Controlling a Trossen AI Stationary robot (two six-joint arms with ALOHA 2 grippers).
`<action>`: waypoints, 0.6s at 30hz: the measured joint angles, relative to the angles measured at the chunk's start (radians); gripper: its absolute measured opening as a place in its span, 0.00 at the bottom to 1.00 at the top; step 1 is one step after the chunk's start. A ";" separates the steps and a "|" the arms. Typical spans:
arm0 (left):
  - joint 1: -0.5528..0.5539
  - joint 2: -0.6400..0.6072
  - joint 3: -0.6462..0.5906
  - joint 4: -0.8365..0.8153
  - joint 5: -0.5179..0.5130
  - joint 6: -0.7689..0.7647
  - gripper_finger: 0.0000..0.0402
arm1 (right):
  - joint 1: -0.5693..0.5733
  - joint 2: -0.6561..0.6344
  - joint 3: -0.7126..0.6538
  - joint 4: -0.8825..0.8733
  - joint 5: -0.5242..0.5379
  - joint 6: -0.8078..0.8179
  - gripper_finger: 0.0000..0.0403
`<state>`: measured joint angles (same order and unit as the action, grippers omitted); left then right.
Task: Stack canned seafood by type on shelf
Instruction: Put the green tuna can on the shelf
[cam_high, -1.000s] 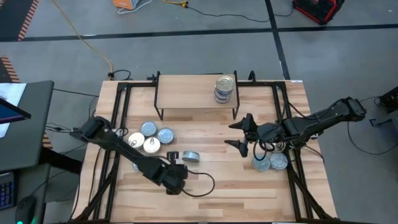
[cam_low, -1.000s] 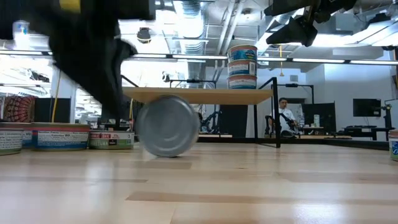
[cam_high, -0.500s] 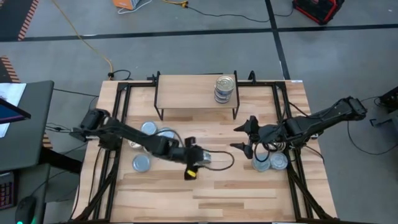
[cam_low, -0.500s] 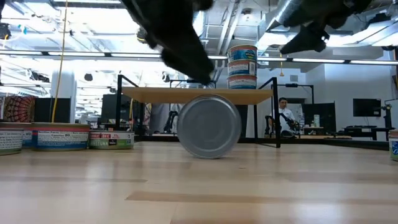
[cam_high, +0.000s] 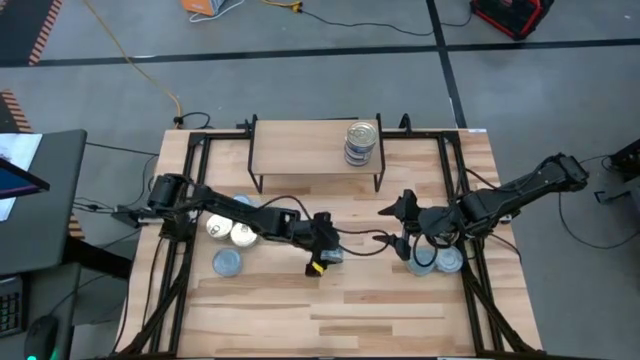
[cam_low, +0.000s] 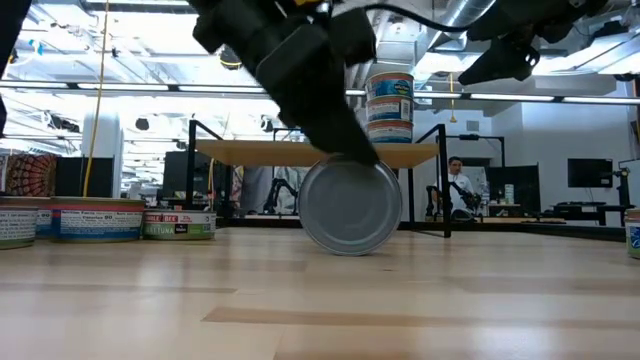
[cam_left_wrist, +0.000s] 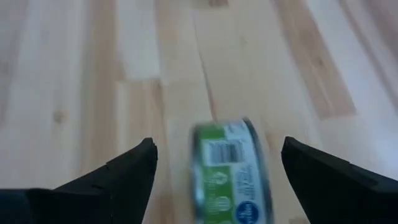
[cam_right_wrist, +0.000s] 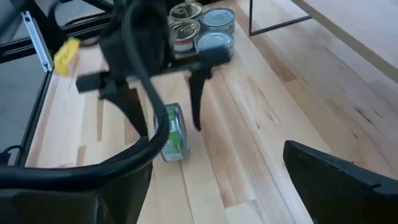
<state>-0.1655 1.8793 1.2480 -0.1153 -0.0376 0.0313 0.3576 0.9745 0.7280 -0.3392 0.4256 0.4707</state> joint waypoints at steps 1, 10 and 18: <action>-0.005 0.013 0.000 -0.005 0.000 0.002 0.83 | 0.000 0.000 0.000 0.001 0.003 0.000 0.95; -0.043 0.033 0.000 -0.086 -0.111 0.001 0.69 | 0.000 0.000 0.000 0.026 0.023 0.000 0.95; -0.056 -0.027 -0.001 -0.170 -0.093 -0.038 0.30 | 0.006 0.000 0.000 0.036 0.024 0.001 0.95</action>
<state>-0.2214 1.8522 1.2473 -0.2848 -0.1302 -0.0063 0.3636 0.9745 0.7280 -0.3034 0.4496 0.4717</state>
